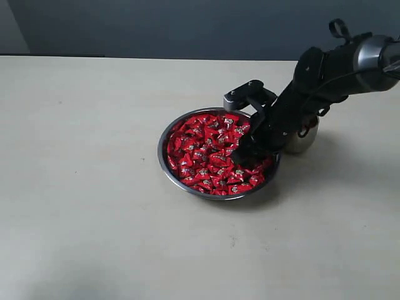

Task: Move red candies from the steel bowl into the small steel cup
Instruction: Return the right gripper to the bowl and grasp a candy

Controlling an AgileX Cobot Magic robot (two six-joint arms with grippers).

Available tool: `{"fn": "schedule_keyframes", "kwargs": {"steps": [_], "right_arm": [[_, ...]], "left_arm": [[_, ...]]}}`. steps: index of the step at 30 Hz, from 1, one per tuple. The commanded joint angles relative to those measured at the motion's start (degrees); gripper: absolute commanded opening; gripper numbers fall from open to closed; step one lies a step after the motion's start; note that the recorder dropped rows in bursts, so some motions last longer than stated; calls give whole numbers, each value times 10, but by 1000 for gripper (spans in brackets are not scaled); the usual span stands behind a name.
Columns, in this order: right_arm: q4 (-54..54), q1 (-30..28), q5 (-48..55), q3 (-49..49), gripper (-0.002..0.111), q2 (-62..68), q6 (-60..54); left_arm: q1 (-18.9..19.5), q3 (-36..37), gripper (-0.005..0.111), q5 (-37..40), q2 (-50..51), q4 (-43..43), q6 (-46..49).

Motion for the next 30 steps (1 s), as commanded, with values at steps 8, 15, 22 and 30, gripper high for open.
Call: {"fn": "schedule_keyframes", "kwargs": {"steps": [8, 15, 22, 30], "right_arm": [[30, 0, -23, 1, 8, 20, -3], [27, -1, -25, 1, 4, -17, -3], [27, -1, -25, 1, 4, -76, -3], [-24, -2, -32, 1, 4, -126, 13]], "left_arm": [[-3, -5, 0, -3, -3, 1, -1], [-3, -5, 0, -3, -3, 1, -1], [-3, -5, 0, -3, -3, 1, -1], [-3, -5, 0, -3, -3, 1, -1]]}}
